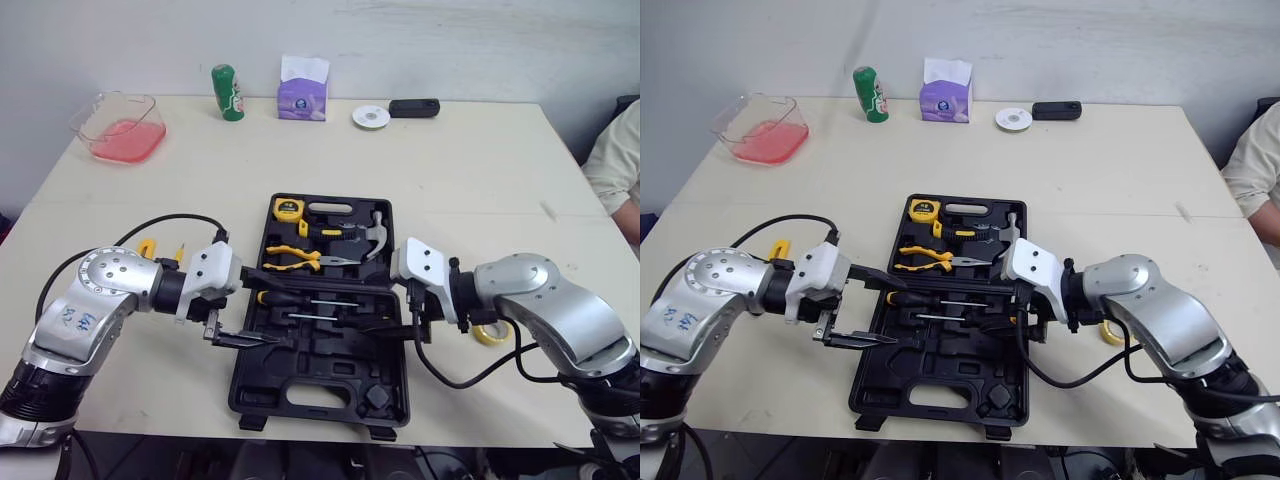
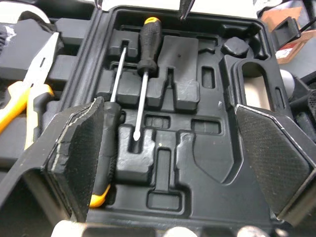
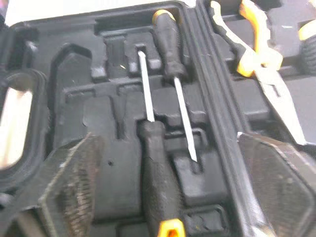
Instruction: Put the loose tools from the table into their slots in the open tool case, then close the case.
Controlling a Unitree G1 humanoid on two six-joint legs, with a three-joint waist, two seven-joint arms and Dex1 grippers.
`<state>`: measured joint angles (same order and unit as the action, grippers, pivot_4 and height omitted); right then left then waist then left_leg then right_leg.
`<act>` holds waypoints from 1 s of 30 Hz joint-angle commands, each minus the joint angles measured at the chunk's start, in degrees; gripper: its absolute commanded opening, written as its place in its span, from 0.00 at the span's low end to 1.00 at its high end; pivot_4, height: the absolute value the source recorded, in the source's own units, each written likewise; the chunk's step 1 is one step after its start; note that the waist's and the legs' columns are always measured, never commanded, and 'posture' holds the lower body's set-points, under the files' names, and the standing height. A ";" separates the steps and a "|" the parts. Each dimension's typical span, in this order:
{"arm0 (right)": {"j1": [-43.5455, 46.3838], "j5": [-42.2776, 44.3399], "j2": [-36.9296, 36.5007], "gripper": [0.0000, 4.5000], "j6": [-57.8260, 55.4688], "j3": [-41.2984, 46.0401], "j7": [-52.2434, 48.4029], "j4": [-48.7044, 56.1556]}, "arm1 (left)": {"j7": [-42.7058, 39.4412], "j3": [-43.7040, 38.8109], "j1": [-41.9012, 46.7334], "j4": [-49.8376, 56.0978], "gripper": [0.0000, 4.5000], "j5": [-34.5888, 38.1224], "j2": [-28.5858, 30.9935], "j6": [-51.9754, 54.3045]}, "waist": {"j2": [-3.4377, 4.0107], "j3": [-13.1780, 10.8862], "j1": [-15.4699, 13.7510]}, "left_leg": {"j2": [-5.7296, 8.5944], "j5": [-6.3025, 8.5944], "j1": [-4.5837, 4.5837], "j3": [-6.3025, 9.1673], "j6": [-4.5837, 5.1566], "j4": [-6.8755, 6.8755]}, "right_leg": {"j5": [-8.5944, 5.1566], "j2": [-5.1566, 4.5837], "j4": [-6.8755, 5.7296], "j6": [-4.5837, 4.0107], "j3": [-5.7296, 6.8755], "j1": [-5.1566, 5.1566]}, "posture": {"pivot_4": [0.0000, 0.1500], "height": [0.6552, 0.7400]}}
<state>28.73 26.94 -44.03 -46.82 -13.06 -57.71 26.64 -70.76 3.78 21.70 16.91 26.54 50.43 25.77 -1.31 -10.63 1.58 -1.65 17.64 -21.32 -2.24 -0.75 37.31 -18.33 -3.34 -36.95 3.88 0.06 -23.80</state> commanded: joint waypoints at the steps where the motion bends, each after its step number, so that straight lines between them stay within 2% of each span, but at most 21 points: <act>1: -2.59 0.62 5.95 0.99 9.50 1.06 -0.07 -2.13 | 0.25 0.03 1.45 -0.20 1.00 -0.03 -0.56 0.12 | -0.01 0.00 0.03 | 0.00 0.00 0.01 -0.01 0.00 0.00 | 0.00 0.01 -0.01 0.00 -0.01 0.00 | 1.00 0.82; 2: -3.22 -0.63 6.86 0.99 11.15 0.54 0.33 -3.30 | 0.24 0.02 1.83 -0.38 1.00 0.05 -0.66 0.27 | -0.01 0.00 -0.01 | 0.00 0.00 0.02 -0.01 0.00 0.00 | 0.00 0.03 -0.03 0.00 -0.01 0.01 | 1.00 0.82; 5: -5.09 -0.40 8.41 0.79 12.99 0.62 -0.39 -4.64 | -0.08 0.28 2.00 -0.40 1.00 -0.11 -0.60 0.15 | 0.00 0.00 -0.04 | 0.02 0.00 0.01 -0.01 0.00 0.04 | 0.01 0.01 -0.05 0.02 -0.01 0.01 | 1.00 0.82; 11: -6.59 -4.12 9.20 0.15 17.89 -1.81 -1.03 -7.63 | -0.14 0.40 2.18 -0.58 1.00 0.01 -0.76 0.10 | 0.00 0.00 0.04 | 0.02 0.00 0.01 -0.01 0.01 0.07 | 0.01 0.01 -0.04 0.03 0.00 0.02 | 1.00 0.82; 12: -6.54 -4.68 9.24 0.01 18.25 -2.27 -1.12 -8.28 | -0.20 0.22 1.84 -0.29 1.00 0.39 -0.70 0.37 | 0.00 0.00 0.08 | 0.02 0.00 0.02 -0.01 0.01 0.06 | 0.02 0.02 -0.05 0.03 -0.01 0.02 | 1.00 0.82; 21: -5.66 -11.12 8.78 0.01 20.97 -5.92 -1.07 -13.36 | -0.07 -0.07 0.97 -0.12 1.00 0.39 -0.72 -0.01 | -0.01 0.01 0.02 | 0.02 0.00 0.05 -0.02 0.00 0.09 | 0.01 0.02 -0.08 0.02 -0.01 0.05 | 1.00 0.82; 26: -5.32 -17.03 4.26 0.01 15.66 -12.44 -2.82 -14.27 | 0.07 -0.13 0.95 -0.37 1.00 0.12 -0.77 -0.41 | 0.00 0.02 -0.02 | 0.02 0.00 0.13 -0.02 0.00 0.14 | 0.01 0.02 -0.16 0.02 -0.02 0.09 | 1.00 0.82; 30: -4.77 -20.41 4.80 0.01 12.21 -14.91 1.01 -16.21 | 0.29 0.06 1.18 -0.38 1.00 0.01 -0.97 -0.38 | -0.35 0.29 -0.04 | 0.01 0.00 0.32 0.03 0.00 0.13 | 0.00 0.01 -0.11 0.00 0.02 0.30 | 1.00 0.82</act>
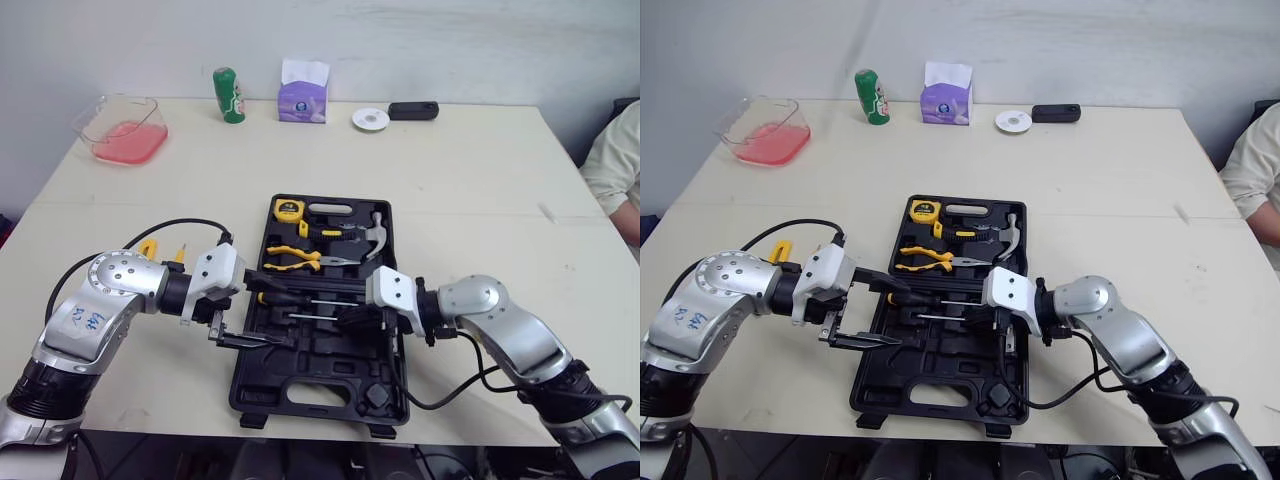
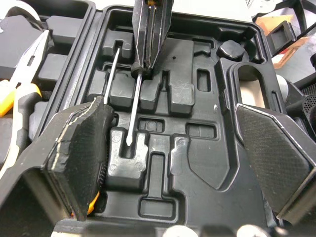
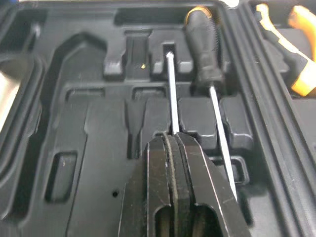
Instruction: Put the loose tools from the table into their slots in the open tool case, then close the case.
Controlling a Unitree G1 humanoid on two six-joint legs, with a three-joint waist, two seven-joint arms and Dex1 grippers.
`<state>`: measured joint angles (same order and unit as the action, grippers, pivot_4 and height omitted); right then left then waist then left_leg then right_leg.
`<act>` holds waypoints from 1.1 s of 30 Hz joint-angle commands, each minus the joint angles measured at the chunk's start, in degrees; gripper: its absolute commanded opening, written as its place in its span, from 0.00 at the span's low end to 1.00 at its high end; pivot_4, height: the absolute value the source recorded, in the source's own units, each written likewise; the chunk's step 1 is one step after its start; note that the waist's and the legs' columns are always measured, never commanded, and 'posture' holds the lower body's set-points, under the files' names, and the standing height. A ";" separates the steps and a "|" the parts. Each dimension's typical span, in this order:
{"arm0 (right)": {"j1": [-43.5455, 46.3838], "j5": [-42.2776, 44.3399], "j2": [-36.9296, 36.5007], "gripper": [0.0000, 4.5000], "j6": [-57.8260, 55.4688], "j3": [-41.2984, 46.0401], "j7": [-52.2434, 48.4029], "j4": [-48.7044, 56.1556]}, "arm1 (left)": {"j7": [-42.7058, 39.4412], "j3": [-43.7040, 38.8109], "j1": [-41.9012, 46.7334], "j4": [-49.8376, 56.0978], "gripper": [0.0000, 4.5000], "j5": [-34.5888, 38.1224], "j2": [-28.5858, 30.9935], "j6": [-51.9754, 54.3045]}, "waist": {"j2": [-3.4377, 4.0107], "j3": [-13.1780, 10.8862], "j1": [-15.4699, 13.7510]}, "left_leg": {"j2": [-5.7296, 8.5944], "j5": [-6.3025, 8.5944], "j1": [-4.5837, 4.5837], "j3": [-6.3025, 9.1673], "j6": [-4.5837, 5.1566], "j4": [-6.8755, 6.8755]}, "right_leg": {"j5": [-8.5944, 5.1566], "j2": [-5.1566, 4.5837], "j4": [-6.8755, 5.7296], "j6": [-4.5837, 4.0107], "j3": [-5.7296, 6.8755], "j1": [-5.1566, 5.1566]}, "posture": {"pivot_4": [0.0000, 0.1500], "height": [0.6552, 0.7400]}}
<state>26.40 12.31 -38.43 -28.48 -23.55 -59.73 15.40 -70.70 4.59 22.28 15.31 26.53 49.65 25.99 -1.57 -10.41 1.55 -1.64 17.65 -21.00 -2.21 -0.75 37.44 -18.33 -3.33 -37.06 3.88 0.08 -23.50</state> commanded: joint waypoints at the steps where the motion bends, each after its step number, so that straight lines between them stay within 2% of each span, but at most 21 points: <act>1: -2.48 -5.81 -0.43 0.01 -6.98 -4.40 3.81 -4.95 | 0.37 -0.77 0.64 1.28 1.00 0.07 -0.26 -0.51 | -0.20 0.17 0.00 | 0.00 0.00 0.05 0.01 0.00 0.00 | 0.00 -0.02 0.01 -0.01 0.01 0.06 | 1.00 0.82; 6: -3.71 -3.37 0.37 0.01 -7.96 -2.30 5.46 -2.72 | 1.09 -1.01 0.53 1.54 1.00 0.24 -0.49 0.06 | -0.40 0.37 -0.03 | -0.01 0.06 0.95 0.05 -0.03 -0.25 | -0.04 -0.13 0.24 -0.07 0.03 1.02 | 1.00 0.82; 11: -4.70 7.29 4.66 0.01 -7.38 8.90 5.75 3.25 | 4.38 -3.35 -1.07 1.54 1.00 2.03 -1.29 2.83 | -0.36 0.33 -0.03 | -0.03 0.09 0.79 0.15 -0.08 -0.25 | -0.05 -0.17 0.25 -0.09 0.13 0.91 | 1.00 0.82; 14: -5.91 14.80 3.06 0.22 -10.62 17.95 4.99 8.12 | 8.19 -9.40 -5.33 2.54 1.00 7.01 -2.59 7.83 | 0.03 0.05 0.22 | -0.01 0.09 0.54 0.13 -0.07 -0.24 | -0.03 -0.20 0.23 -0.06 0.11 0.64 | 1.00 0.82; 17: -9.43 22.73 -3.60 0.55 -14.25 30.79 2.16 12.09 | 9.52 -18.29 -12.81 6.12 1.00 15.45 -1.44 15.39 | 0.14 -0.03 0.02 | -0.03 0.10 -0.06 0.13 -0.07 -0.23 | -0.03 -0.16 0.12 -0.06 0.14 -0.04 | 1.00 0.82; 21: -15.42 25.88 -11.71 0.99 -16.69 43.48 0.49 10.50 | 13.42 -28.90 -21.05 5.06 1.00 17.35 -1.06 18.14 | 0.14 -0.04 -0.10 | -0.04 0.09 -0.24 0.17 -0.08 -0.25 | -0.04 -0.15 0.24 -0.06 0.23 -0.14 | 1.00 0.82; 22: -16.79 26.13 -12.84 0.99 -16.76 45.09 0.22 10.19 | 14.02 -30.59 -22.36 4.89 1.00 17.63 -1.12 18.46 | 0.13 -0.04 -0.11 | -0.04 0.09 -0.24 0.16 -0.07 -0.24 | -0.04 -0.16 0.24 -0.06 0.23 -0.13 | 1.00 0.82; 26: -30.67 19.16 -20.34 0.99 -11.31 59.32 -5.71 0.13 | 13.94 -47.26 -33.91 -5.34 1.00 15.49 -0.09 18.52 | 0.13 -0.04 -0.01 | 0.00 0.10 -0.07 0.13 -0.05 -0.27 | -0.04 -0.18 0.31 -0.07 0.19 0.02 | 1.00 0.82; 32: -35.51 15.51 -22.55 0.99 -6.64 67.72 -5.96 -12.35 | 12.41 -56.90 -40.56 -21.01 1.00 9.38 4.30 11.10 | 0.11 -0.07 0.00 | -0.02 0.08 0.03 0.05 -0.04 -0.24 | -0.10 -0.16 0.32 -0.34 0.12 0.02 | 1.00 0.82; 33: -36.79 14.14 -23.10 0.99 -4.94 69.04 -6.38 -14.98 | 13.32 -58.60 -41.03 -26.62 1.00 7.49 5.39 8.39 | 0.11 -0.07 -0.01 | -0.02 0.09 0.02 0.05 -0.04 -0.26 | -0.12 -0.17 0.34 -0.38 0.12 0.00 | 1.00 0.82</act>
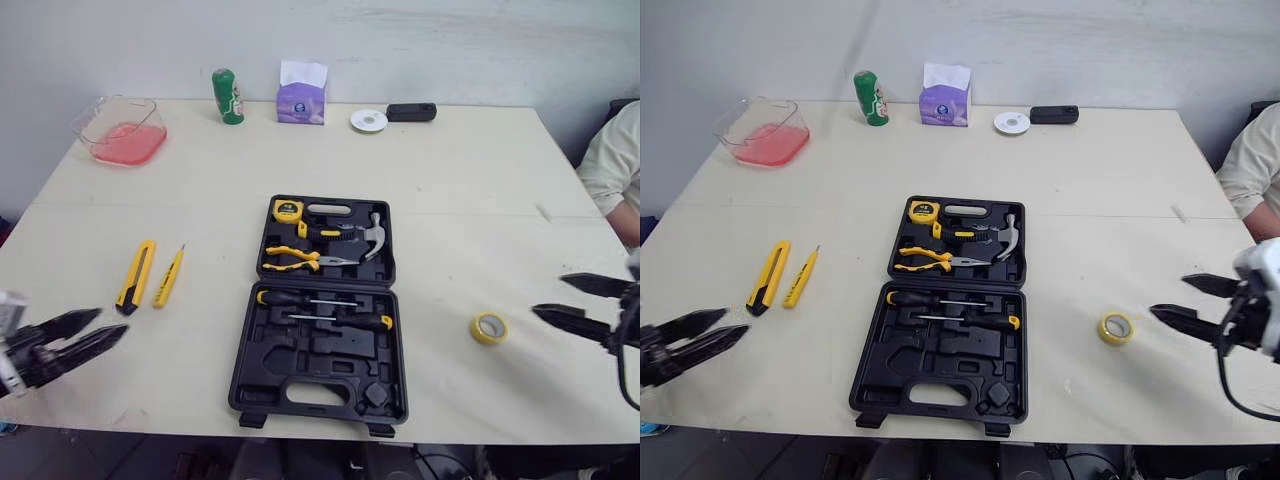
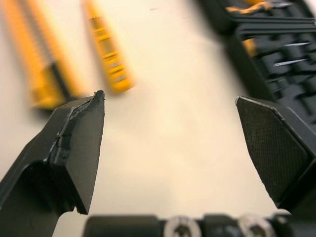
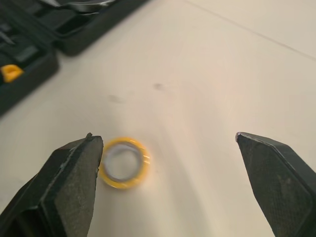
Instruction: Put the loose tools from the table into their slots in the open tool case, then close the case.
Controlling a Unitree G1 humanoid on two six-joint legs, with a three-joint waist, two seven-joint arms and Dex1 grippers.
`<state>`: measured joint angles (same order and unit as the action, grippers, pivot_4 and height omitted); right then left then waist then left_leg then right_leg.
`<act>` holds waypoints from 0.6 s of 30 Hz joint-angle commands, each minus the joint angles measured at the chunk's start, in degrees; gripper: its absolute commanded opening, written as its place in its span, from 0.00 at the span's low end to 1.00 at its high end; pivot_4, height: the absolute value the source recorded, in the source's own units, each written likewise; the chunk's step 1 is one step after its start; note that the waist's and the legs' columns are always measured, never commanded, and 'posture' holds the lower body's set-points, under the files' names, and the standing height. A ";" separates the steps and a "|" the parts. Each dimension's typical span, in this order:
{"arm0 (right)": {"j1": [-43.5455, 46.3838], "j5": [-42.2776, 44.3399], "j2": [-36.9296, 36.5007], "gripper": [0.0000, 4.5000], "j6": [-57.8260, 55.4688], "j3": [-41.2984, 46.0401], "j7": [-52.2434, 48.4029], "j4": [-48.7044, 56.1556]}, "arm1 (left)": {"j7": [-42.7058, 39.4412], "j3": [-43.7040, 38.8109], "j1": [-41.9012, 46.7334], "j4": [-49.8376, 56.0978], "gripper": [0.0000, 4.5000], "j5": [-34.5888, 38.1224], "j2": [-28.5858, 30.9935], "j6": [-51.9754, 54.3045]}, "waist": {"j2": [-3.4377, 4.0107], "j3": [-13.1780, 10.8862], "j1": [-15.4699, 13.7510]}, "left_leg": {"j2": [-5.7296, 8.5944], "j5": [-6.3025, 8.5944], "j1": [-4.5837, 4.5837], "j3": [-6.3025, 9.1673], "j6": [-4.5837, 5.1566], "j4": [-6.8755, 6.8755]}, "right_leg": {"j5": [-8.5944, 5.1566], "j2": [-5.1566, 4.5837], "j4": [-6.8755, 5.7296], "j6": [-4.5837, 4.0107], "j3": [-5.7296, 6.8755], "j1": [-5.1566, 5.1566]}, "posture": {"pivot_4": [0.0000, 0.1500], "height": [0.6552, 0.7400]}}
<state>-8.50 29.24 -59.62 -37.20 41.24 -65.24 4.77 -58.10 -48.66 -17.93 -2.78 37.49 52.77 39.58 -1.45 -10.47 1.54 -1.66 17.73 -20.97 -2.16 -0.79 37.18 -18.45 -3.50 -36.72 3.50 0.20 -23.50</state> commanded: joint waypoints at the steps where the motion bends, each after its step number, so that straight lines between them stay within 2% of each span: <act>1: -2.76 -3.79 -2.41 0.99 5.21 5.32 -1.11 -6.78 | 1.55 -6.54 -1.11 -13.54 1.00 -5.13 3.23 -7.59 | 0.01 -0.01 -0.07 | 0.00 0.00 -0.01 0.00 0.00 -0.04 | -0.05 -0.01 0.05 -0.09 0.00 -0.02 | 1.00 0.82; 3: -3.37 -4.79 -3.18 0.99 7.22 6.28 -1.34 -10.16 | 2.16 -7.23 -1.11 -19.58 1.00 -6.98 4.50 -10.92 | 0.02 -0.01 -0.03 | -0.03 0.02 -0.09 0.00 -0.03 -0.15 | -0.31 -0.01 0.10 -0.56 0.01 -0.12 | 1.00 0.82; 8: -1.54 -7.30 -4.34 0.99 11.31 4.54 0.28 -15.25 | 2.79 -5.75 0.68 -22.70 1.00 -8.20 4.75 -13.65 | 0.08 -0.04 0.03 | -0.06 0.13 -0.13 -0.03 -0.06 -0.18 | -0.22 -0.12 0.20 -0.39 0.00 -0.14 | 1.00 0.82; 14: 1.15 -5.61 -3.16 0.99 9.82 1.19 1.10 -9.29 | 4.00 -3.01 3.04 -12.31 1.00 -5.35 2.12 -9.16 | 0.23 -0.10 0.08 | -0.09 0.14 -0.13 -0.05 -0.10 -0.21 | -0.22 -0.17 0.18 -0.42 0.01 -0.13 | 1.00 0.82; 16: 1.75 -4.94 -2.90 0.99 8.95 0.40 1.21 -7.16 | 4.75 -2.72 3.69 -8.91 1.00 -4.33 1.32 -7.17 | 0.23 -0.10 0.11 | -0.10 0.14 -0.14 -0.04 -0.11 -0.23 | 0.08 -0.17 0.17 0.12 0.03 -0.14 | 1.00 0.82; 18: 2.93 -3.17 -2.49 0.99 7.04 -0.86 1.61 -3.48 | 6.22 -1.34 4.28 -4.64 1.00 -4.03 0.39 -5.39 | 0.26 -0.11 0.22 | -0.11 0.15 -0.17 -0.04 -0.13 -0.26 | 0.08 -0.17 0.18 0.12 0.04 -0.18 | 1.00 0.82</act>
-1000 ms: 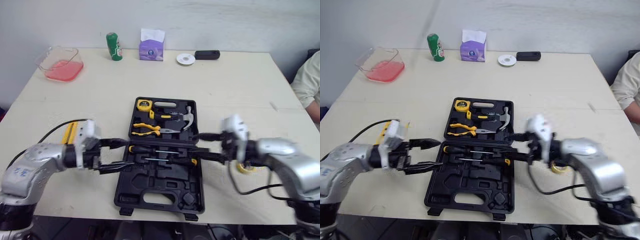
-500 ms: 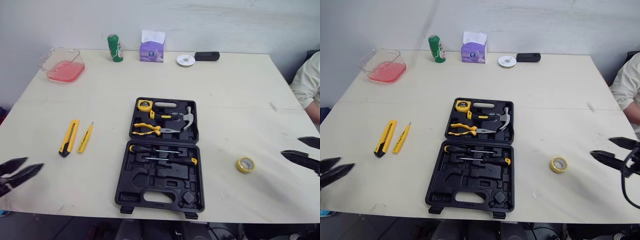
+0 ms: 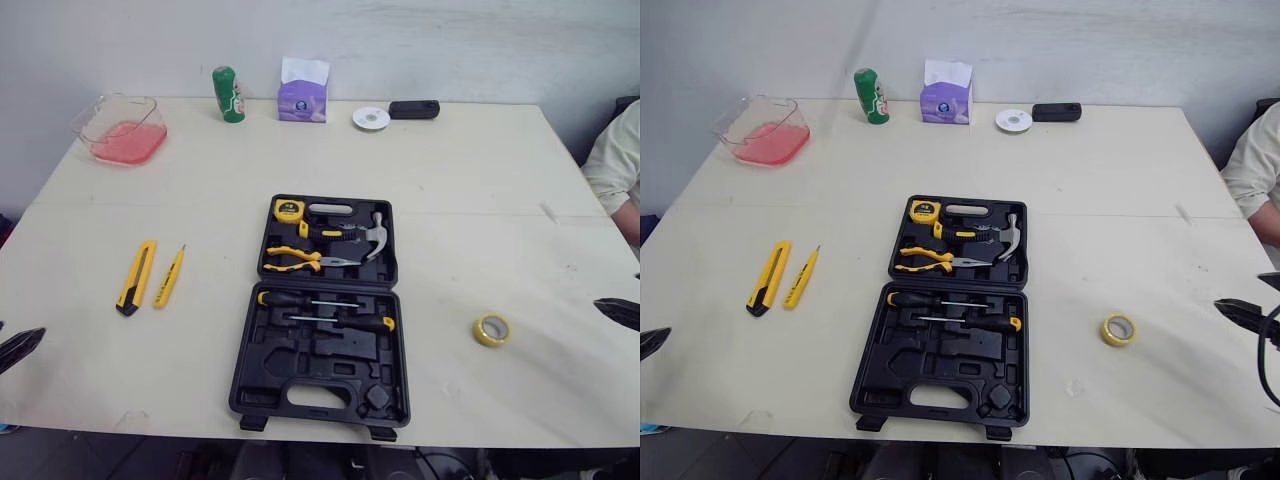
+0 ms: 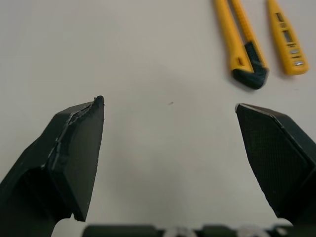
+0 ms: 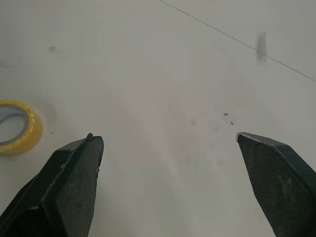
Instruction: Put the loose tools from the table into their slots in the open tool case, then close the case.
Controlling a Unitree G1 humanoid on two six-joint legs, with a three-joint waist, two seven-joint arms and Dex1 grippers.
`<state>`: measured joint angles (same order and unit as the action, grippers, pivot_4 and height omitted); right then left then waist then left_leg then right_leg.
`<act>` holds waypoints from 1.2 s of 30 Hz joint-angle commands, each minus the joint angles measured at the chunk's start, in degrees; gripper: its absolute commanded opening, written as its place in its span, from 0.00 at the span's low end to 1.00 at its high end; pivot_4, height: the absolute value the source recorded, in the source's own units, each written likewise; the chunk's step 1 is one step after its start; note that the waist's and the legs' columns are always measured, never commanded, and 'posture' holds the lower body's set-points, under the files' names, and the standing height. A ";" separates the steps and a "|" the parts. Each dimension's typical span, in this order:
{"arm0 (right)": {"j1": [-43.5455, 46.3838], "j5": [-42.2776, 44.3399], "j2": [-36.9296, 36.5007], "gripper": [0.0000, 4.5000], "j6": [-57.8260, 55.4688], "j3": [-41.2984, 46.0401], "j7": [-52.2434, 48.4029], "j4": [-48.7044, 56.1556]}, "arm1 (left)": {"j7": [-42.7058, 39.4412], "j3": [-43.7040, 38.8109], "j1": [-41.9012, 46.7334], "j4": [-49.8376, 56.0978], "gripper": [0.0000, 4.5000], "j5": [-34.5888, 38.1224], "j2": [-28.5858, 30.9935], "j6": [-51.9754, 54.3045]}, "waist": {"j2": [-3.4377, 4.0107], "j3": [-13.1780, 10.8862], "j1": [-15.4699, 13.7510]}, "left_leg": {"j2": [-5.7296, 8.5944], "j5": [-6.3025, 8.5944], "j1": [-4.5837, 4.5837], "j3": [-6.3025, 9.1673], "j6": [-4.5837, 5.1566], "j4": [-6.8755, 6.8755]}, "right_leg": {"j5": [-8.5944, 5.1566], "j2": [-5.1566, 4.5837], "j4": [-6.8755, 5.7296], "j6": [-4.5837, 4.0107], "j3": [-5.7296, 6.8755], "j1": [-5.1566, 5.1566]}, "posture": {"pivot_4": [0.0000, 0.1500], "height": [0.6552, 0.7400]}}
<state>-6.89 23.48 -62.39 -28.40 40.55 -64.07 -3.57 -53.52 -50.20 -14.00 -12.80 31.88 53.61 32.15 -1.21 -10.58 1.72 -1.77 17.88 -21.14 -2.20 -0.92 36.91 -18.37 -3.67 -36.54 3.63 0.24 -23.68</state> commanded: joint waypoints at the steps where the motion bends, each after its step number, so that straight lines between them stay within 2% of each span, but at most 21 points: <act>1: 2.13 4.01 0.52 0.99 -3.09 -1.11 0.61 7.47 | 3.63 1.46 0.89 8.01 1.00 1.46 -1.08 3.59 | 0.04 -0.02 0.11 | 0.00 0.00 0.00 -0.01 0.00 -0.02 | 0.00 0.00 0.00 0.00 0.00 0.00 | 1.00 0.82; 6: 9.06 11.40 2.57 0.99 -9.49 -10.53 3.36 21.95 | 17.65 9.80 6.64 23.81 1.00 0.94 -5.09 13.97 | 0.07 -0.04 -0.08 | 0.01 -0.02 0.01 0.00 0.01 0.07 | 0.05 0.02 -0.06 0.09 0.00 0.05 | 1.00 0.82; 12: 18.72 18.17 4.51 0.99 -13.64 -19.73 5.68 31.78 | 25.62 12.59 14.13 29.40 1.00 3.91 -6.08 27.31 | 0.04 -0.04 -0.09 | 0.05 -0.06 -0.08 0.02 0.00 0.19 | 0.08 0.08 -0.19 0.15 0.01 0.00 | 1.00 0.82; 17: 24.28 20.93 5.50 0.99 -14.11 -24.62 5.70 34.26 | 29.54 14.01 17.81 31.89 1.00 3.99 -6.65 31.64 | 0.02 -0.05 -0.16 | 0.05 -0.06 -0.11 0.02 0.00 0.23 | 0.09 0.09 -0.12 0.18 0.04 0.02 | 1.00 0.82; 20: 26.60 21.04 6.38 0.99 -13.40 -27.31 5.79 34.76 | 32.59 14.83 20.70 34.86 1.00 5.79 -9.25 35.81 | 0.00 -0.04 -0.18 | 0.06 -0.07 -0.08 0.03 0.01 0.26 | 0.09 0.09 -0.19 0.18 0.04 0.04 | 1.00 0.82; 25: 31.33 20.75 9.24 0.99 -12.68 -32.16 6.44 35.26 | 37.50 17.99 23.60 34.83 1.00 4.07 -12.51 40.52 | -0.03 -0.03 -0.22 | 0.08 -0.08 -0.09 0.03 -0.01 0.30 | 0.10 0.11 -0.23 0.19 0.04 0.04 | 1.00 0.82; 36: 38.24 20.98 12.10 0.99 -12.93 -39.14 4.24 35.80 | 40.31 24.02 27.30 29.63 1.00 -0.61 -14.75 39.12 | -0.09 -0.03 -0.26 | 0.08 -0.10 -0.10 0.04 -0.04 0.38 | 0.10 0.15 -0.31 0.19 0.06 0.02 | 1.00 0.82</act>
<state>30.63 43.78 -50.73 -42.17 1.37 -59.39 30.35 -13.48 -26.13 12.85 16.53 32.22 38.73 72.14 -1.30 -10.61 1.46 -1.69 17.78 -21.24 -2.16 -0.96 37.30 -18.28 -3.52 -36.85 3.81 0.30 -23.65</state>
